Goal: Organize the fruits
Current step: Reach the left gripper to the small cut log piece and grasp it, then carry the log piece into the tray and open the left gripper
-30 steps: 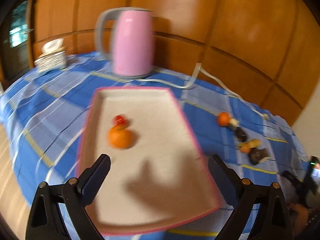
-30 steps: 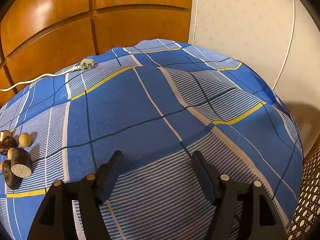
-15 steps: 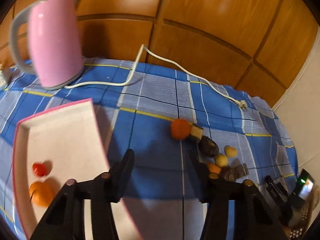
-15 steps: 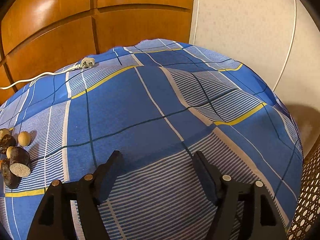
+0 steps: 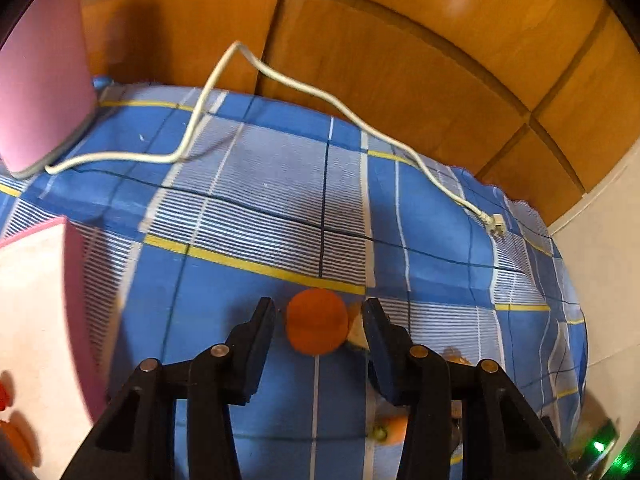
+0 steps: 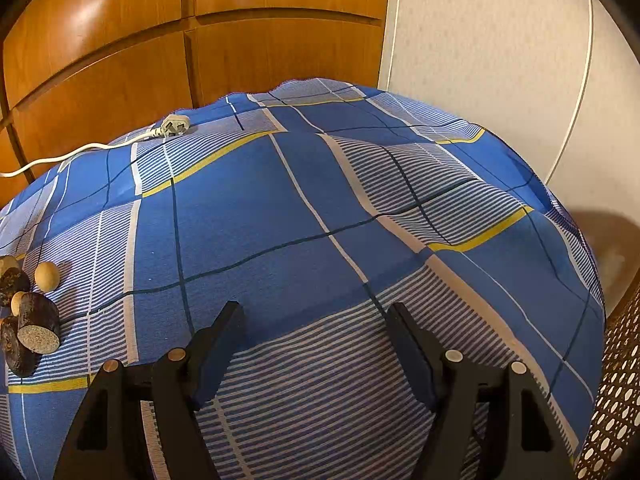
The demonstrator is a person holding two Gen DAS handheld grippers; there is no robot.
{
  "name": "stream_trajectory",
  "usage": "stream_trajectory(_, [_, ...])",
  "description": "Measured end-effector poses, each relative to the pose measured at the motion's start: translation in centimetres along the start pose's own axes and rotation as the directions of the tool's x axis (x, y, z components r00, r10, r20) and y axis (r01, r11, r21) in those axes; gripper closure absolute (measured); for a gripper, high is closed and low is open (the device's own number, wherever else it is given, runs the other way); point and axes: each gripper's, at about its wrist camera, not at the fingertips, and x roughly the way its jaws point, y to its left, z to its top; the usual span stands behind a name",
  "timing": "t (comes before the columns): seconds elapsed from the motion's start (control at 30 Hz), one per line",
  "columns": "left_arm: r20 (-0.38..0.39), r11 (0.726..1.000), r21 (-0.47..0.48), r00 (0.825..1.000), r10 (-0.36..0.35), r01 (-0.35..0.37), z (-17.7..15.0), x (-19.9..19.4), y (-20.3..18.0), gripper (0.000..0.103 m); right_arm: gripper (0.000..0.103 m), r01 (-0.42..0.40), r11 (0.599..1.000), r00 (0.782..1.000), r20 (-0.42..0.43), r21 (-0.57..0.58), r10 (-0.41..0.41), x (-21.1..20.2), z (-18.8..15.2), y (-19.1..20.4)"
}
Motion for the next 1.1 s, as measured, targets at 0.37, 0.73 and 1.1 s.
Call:
stream_trajectory(0.37, [-0.035, 0.997, -0.071, 0.999, -0.03, 0.027, -0.1, 1.4, 1.7, 0.055, 0.028, 0.002, 1.0, 1.0, 0.002, 0.002, -0.002, 0.0, 0.0, -0.1])
stream_trajectory(0.73, [0.038, 0.959, 0.282, 0.999, 0.001, -0.012, -1.2, -1.6, -4.0, 0.062, 0.028, 0.018, 1.0, 1.0, 0.004, 0.0, -0.018, 0.0, 0.0, 0.1])
stream_trajectory(1.1, [-0.103, 0.925, 0.379, 0.992, 0.068, -0.024, 0.2, 3.1, -5.5, 0.077, 0.028, 0.016, 1.0, 1.0, 0.004, 0.001, -0.016, 0.0, 0.0, 0.0])
